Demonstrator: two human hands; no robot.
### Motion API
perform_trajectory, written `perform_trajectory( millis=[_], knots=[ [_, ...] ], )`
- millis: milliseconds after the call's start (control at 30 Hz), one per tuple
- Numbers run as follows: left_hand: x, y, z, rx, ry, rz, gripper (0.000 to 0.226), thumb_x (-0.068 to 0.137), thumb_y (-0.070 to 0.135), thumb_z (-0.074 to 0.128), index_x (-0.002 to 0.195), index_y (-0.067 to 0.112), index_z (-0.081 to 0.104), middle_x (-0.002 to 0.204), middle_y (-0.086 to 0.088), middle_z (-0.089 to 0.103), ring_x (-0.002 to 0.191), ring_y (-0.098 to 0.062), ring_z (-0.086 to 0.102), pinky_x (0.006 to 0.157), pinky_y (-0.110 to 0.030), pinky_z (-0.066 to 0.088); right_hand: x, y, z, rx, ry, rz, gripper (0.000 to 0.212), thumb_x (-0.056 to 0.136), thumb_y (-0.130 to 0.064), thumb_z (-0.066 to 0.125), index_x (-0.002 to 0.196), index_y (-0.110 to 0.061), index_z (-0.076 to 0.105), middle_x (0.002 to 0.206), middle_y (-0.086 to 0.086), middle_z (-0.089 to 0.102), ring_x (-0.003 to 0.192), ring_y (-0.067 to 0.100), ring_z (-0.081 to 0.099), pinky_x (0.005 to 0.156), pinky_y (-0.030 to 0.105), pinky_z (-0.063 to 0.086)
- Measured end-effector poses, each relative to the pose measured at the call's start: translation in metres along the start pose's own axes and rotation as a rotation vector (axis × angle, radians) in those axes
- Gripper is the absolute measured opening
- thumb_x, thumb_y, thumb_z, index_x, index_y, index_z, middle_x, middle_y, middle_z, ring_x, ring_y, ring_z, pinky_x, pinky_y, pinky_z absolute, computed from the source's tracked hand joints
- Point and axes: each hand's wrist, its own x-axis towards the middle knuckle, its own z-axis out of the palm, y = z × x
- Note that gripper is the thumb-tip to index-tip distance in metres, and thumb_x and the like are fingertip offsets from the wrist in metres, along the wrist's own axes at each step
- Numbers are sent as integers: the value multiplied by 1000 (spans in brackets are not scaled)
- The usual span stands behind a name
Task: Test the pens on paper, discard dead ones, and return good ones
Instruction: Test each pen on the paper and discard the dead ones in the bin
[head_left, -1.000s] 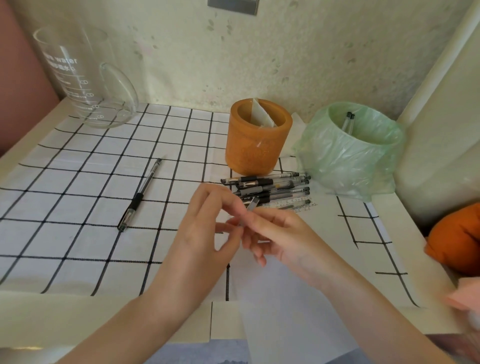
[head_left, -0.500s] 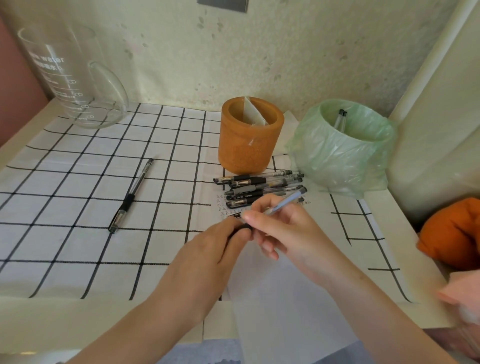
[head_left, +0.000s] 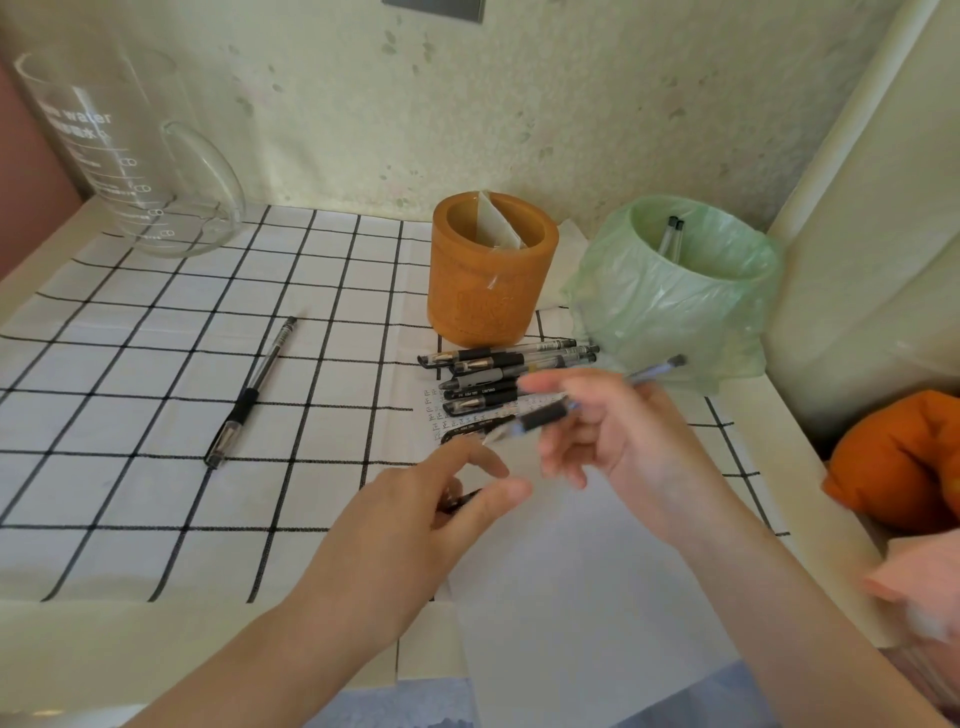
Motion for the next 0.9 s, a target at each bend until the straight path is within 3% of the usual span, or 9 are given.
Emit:
perform_trajectory(
  millis=[67, 133, 233, 300, 367, 567, 700, 900],
  knots=[
    [-1, -4, 2, 231, -31, 27, 46, 69, 74, 33, 105, 48, 48, 50, 5, 36, 49, -8, 41, 51, -16, 30, 3, -7, -15, 31, 71, 9, 32, 94, -18, 40, 93, -7, 70, 74, 15, 72, 67, 26, 71, 43, 23, 45],
    [-2, -7, 3, 392, -68, 32, 48, 75, 71, 35, 119, 52, 39, 57, 8, 39, 54, -5, 43, 56, -16, 31, 6, -11, -27, 20, 170, 25, 30, 92, -26, 47, 90, -6, 69, 77, 15, 73, 75, 27, 72, 43, 22, 45],
    [-2, -9, 4, 464, -140, 0, 55, 80, 68, 41, 131, 54, 28, 69, 10, 42, 73, -5, 52, 65, -17, 34, 11, -5, -39, -86, 349, 22, 26, 74, -32, 70, 72, -7, 61, 55, 4, 61, 52, 19, 62, 37, 20, 35],
    [-3, -12, 5, 504, -148, 7, 62, 79, 69, 42, 135, 54, 21, 85, 13, 51, 95, -5, 55, 73, -17, 36, 15, 4, -46, -189, 449, -9, 30, 76, -22, 76, 61, -12, 52, 46, -1, 49, 40, 14, 49, 34, 19, 28],
    [-2, -14, 6, 522, -156, 10, 67, 79, 70, 43, 138, 54, 17, 105, 16, 57, 104, -5, 54, 80, -19, 37, 19, 12, -51, -245, 520, -32, 34, 81, -17, 74, 60, -13, 48, 43, -2, 46, 35, 12, 44, 33, 18, 26],
    [-2, -18, 9, 525, -162, 29, 69, 80, 70, 42, 139, 53, 12, 121, 19, 57, 112, -4, 52, 86, -20, 39, 29, 28, -57, -301, 548, -142, 29, 88, -20, 66, 64, -7, 58, 43, 5, 50, 35, 15, 44, 36, 18, 31],
    [-2, -21, 9, 524, -154, 39, 69, 80, 70, 41, 140, 52, 12, 121, 17, 57, 113, -5, 53, 89, -23, 42, 35, 37, -59, -406, 650, -186, 44, 83, -24, 72, 51, -13, 45, 47, 7, 40, 44, 15, 34, 47, 23, 31],
    [-2, -22, 9, 538, -153, 41, 69, 80, 71, 39, 139, 52, 10, 117, 16, 59, 111, -5, 54, 89, -23, 43, 39, 44, -60, -452, 717, -231, 40, 82, -4, 59, 53, -14, 34, 55, 11, 32, 55, 20, 27, 53, 29, 26]
  ],
)
